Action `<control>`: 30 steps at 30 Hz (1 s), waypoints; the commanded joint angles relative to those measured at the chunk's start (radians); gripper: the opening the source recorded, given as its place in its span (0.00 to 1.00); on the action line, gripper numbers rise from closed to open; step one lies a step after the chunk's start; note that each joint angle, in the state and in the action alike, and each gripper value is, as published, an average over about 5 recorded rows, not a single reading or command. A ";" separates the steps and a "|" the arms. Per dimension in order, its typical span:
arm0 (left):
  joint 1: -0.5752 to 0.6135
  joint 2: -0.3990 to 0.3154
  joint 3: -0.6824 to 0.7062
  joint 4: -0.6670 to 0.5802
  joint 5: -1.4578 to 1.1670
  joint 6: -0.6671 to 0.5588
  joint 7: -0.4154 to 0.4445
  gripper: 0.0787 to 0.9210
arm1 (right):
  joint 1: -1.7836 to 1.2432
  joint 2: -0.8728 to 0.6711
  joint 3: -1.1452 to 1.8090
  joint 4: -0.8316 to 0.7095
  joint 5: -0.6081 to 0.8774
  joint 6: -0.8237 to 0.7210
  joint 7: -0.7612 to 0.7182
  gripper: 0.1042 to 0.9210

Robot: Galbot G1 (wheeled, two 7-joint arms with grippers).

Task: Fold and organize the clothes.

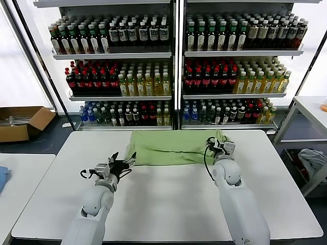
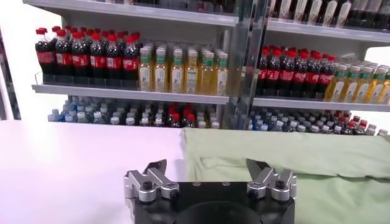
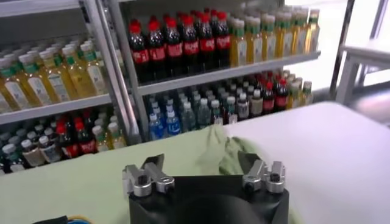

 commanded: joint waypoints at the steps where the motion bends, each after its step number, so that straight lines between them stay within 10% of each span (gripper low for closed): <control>1: 0.083 -0.009 -0.020 -0.107 -0.004 0.031 -0.005 0.88 | -0.031 -0.005 0.000 0.065 0.093 -0.028 0.074 0.88; 30: 0.035 0.016 0.019 -0.033 0.055 0.035 -0.014 0.88 | -0.259 -0.119 0.067 0.239 -0.110 -0.027 -0.042 0.88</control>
